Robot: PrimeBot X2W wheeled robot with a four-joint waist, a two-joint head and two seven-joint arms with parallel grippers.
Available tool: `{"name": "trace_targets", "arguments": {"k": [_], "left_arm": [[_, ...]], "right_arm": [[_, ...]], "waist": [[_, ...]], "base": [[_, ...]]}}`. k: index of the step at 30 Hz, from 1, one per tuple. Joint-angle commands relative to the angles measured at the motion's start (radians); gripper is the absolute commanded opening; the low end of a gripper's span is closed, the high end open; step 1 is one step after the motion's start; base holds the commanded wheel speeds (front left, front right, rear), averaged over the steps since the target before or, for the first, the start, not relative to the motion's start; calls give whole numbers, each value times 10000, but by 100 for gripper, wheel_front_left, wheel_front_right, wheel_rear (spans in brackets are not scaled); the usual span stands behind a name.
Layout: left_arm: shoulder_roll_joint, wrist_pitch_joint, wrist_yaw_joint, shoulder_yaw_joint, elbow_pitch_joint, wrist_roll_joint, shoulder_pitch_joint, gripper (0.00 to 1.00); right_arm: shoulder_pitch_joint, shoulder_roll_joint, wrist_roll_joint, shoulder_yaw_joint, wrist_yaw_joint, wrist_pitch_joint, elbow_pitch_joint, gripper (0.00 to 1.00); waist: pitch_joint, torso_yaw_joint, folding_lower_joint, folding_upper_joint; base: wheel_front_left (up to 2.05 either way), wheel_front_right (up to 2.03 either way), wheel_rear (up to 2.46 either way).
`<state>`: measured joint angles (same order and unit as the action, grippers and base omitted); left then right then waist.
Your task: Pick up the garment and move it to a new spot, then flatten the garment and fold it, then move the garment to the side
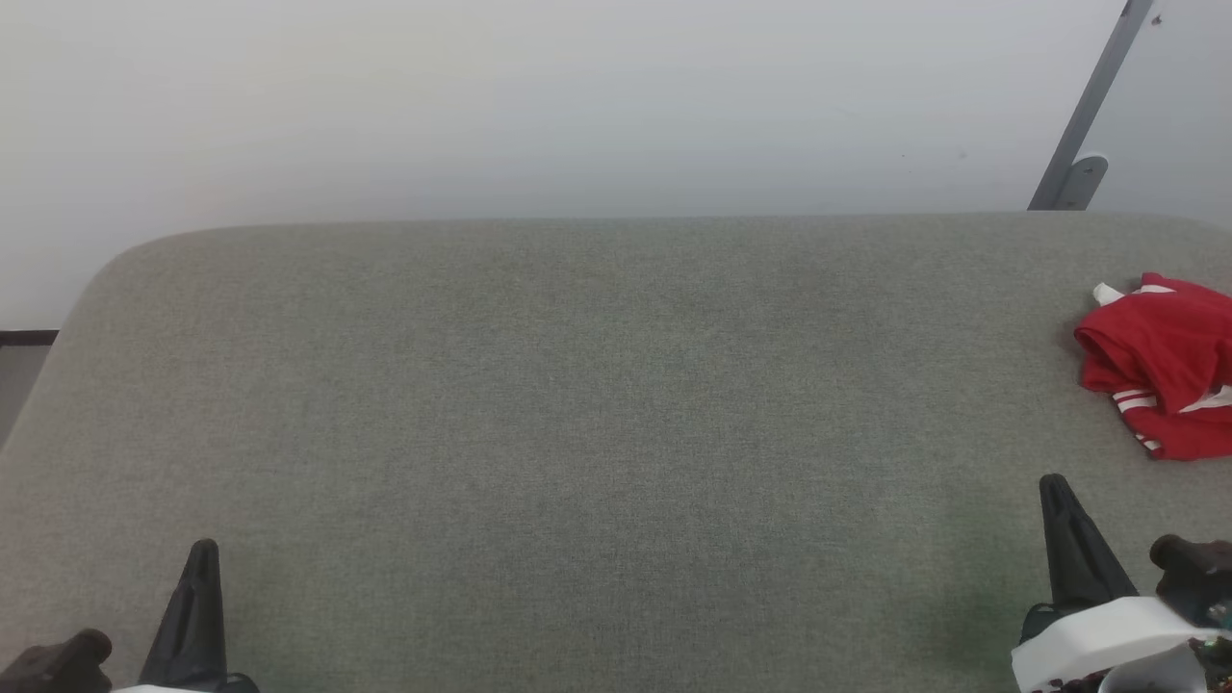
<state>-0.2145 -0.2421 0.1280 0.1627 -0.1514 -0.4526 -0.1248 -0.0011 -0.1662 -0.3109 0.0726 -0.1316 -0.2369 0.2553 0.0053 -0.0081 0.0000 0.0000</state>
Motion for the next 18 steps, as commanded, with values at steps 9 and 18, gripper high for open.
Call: {"name": "trace_targets", "arguments": {"k": [9,18], "left_arm": [[95,472,5,-21,9,-1646,419,0],[289,862,8,-83,-103,-2924,674,0]], "right_arm": [[-314,84,-1817,100,2,454,-185,0],[-415,219,-3254,131,3,832,-199,0]], "waist": [[-2,7,0,0],[-3,13,0,0]], "base": [[0,0,0],[0,0,0]]}}
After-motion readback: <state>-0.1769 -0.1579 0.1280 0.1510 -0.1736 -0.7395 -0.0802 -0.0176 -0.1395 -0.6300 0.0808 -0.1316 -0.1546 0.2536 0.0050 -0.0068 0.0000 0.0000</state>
